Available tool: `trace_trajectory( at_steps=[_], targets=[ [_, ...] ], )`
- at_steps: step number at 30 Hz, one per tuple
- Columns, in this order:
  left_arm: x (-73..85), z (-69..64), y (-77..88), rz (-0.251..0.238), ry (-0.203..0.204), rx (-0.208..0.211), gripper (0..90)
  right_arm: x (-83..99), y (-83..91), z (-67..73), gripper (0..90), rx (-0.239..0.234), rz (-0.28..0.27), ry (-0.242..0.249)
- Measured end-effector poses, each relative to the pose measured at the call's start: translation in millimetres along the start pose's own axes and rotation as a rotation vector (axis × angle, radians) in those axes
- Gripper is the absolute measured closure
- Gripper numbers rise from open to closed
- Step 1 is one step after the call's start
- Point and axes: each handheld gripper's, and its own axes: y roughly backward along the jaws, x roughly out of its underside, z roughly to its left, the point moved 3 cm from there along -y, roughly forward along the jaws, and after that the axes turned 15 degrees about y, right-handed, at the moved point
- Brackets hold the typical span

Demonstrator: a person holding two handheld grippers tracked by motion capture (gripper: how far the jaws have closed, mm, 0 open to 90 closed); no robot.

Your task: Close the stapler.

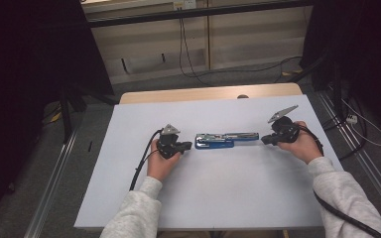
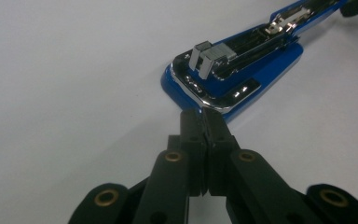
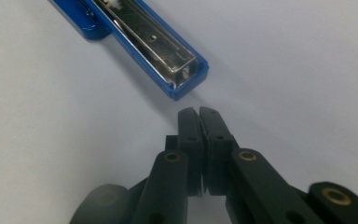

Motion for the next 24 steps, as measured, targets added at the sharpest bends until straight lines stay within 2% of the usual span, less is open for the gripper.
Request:
trace_trajectory(
  at_steps=[2,3,5,8,11,13,17,21,23,24],
  targets=[
    [-0.4,0.9,-4.6,0.002,-0.008,-0.02,89.8,-0.2,-1.5,-1.1,90.0,0.002,-0.003,0.001],
    [-0.3,0.3,-7.0,-0.007,0.012,-0.021,90.0,-1.0,-2.6,-0.5,90.0,-0.006,-0.004,-0.006],
    [-0.5,0.9,-10.5,0.009,0.011,-0.028,90.0,-2.1,-4.3,0.1,90.0,0.001,0.0,0.003],
    [-2.5,0.1,-13.6,0.0,0.02,-0.034,90.0,-2.8,-7.7,1.8,90.0,0.006,0.005,0.007],
    [-3.7,-1.1,-15.1,0.017,-0.005,-0.022,90.0,-1.1,-12.1,2.9,90.0,-0.005,0.008,0.011],
    [-4.4,-2.1,-16.4,0.01,-0.001,-0.028,90.0,-1.5,-13.0,2.4,90.0,-0.002,-0.004,-0.006],
    [-5.0,-1.2,-17.0,0.01,-0.003,-0.033,90.0,-4.7,-14.5,2.4,90.0,0.001,-0.002,-0.001],
    [-5.2,-1.5,-17.4,0.005,0.009,-0.033,90.0,-12.1,-12.5,3.2,90.0,0.0,-0.039,0.001],
    [-5.2,-1.1,-17.1,0.011,0.001,-0.035,90.0,-19.0,-10.5,4.0,90.0,-0.006,-0.061,-0.001],
    [-5.2,-1.2,-17.0,0.012,0.0,-0.037,90.0,-22.1,-9.9,4.6,90.0,-0.002,-0.058,0.013]
  ],
)
